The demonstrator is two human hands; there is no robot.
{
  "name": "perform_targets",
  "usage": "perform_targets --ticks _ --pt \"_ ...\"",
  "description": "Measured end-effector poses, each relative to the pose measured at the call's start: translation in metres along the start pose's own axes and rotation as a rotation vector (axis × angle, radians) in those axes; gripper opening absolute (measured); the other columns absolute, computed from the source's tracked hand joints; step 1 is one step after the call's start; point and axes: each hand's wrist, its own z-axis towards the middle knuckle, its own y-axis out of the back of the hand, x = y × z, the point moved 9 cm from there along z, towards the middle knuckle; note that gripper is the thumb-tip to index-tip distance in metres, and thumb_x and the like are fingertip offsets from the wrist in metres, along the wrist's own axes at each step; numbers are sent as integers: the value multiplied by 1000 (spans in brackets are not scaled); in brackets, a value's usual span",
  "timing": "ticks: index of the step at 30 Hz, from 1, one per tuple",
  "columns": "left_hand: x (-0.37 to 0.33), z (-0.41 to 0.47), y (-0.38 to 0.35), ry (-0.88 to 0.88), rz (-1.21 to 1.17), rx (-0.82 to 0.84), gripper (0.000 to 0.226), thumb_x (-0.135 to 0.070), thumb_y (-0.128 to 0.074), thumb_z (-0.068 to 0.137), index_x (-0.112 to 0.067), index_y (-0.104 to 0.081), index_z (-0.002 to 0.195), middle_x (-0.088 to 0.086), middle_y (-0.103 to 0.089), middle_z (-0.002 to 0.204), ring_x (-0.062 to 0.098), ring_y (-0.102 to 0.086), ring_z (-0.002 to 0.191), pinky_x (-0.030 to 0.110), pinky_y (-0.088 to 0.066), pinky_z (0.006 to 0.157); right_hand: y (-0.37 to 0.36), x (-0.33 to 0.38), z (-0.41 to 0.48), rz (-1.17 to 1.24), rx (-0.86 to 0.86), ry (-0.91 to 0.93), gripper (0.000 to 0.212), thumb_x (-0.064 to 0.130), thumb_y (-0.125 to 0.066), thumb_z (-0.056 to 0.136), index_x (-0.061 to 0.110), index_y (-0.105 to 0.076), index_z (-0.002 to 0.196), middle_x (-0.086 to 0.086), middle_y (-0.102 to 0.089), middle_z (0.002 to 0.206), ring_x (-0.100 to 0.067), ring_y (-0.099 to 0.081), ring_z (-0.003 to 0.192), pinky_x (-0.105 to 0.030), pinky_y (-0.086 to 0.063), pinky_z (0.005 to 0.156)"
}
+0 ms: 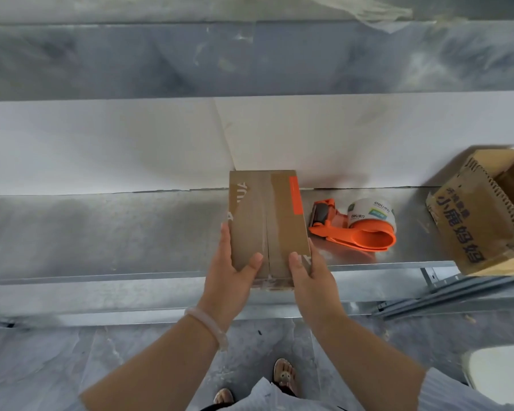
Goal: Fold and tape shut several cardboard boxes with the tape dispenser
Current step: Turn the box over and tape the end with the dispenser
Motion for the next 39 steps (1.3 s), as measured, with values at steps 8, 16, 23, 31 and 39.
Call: perform_targets --ticks 8,16,23,31,39 --pt "17 -5 2 87 -264 98 55 -31 -39 103 -34 -19 153 -14 -42 146 -6 -49 122 8 -42 97 3 -5 2 49 -37 -3 40 33 -33 106 34 -47 143 15 -60 129 -6 -53 121 -16 -41 95" --pt "-13 -3 25 -312 375 48 68 -65 -39 90 -42 -15 149 -8 -11 161 9 -6 149 26 -15 117 13 4 4 -327 129 209 84 66 -52 85 56 1 149 16 -21 159 -7 -22 146 -44 -29 118" --pt "-35 -21 -4 -807 756 105 52 -66 -54 83 -30 -69 117 -8 -58 134 14 -45 132 49 -39 108 18 58 -16 -647 -2 900 55 54 -64 84 33 -57 134 2 -44 149 -15 -40 137 -31 -40 108" --pt "-49 -23 -6 -931 783 -88 31 -56 -66 83 -28 -76 94 -10 -69 109 16 -61 107 37 -46 95 11 48 -19 -763 -34 1193 30 43 -67 89 27 -74 113 6 -67 125 -26 -55 126 -49 -49 95" --pt "-33 -12 4 -1057 878 208 38 -47 -59 91 -29 -65 125 -10 -57 136 11 -51 128 38 -44 104 14 38 -1 -846 229 1199 39 38 -64 94 27 -62 131 8 -56 140 -21 -41 139 -47 -46 103"
